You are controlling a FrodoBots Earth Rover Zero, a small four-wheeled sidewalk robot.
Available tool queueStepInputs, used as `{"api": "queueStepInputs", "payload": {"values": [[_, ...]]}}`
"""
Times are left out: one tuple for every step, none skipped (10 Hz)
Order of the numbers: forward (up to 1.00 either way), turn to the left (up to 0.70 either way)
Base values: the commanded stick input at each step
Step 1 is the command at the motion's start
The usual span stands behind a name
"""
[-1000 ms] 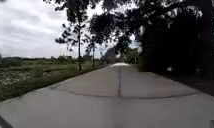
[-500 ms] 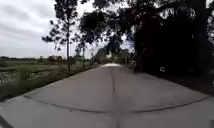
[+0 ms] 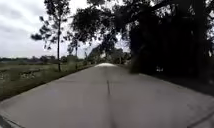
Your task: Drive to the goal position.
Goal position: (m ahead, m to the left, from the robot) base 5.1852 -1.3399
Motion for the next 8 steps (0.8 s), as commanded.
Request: {"api": "queueStepInputs", "payload": {"values": [[0.85, 0.0], [0.85, 0.0], [0.85, 0.0], [0.85, 0.0], [0.85, 0.0], [0.85, 0.0], [0.85, 0.0], [0.85, 0.0]]}}
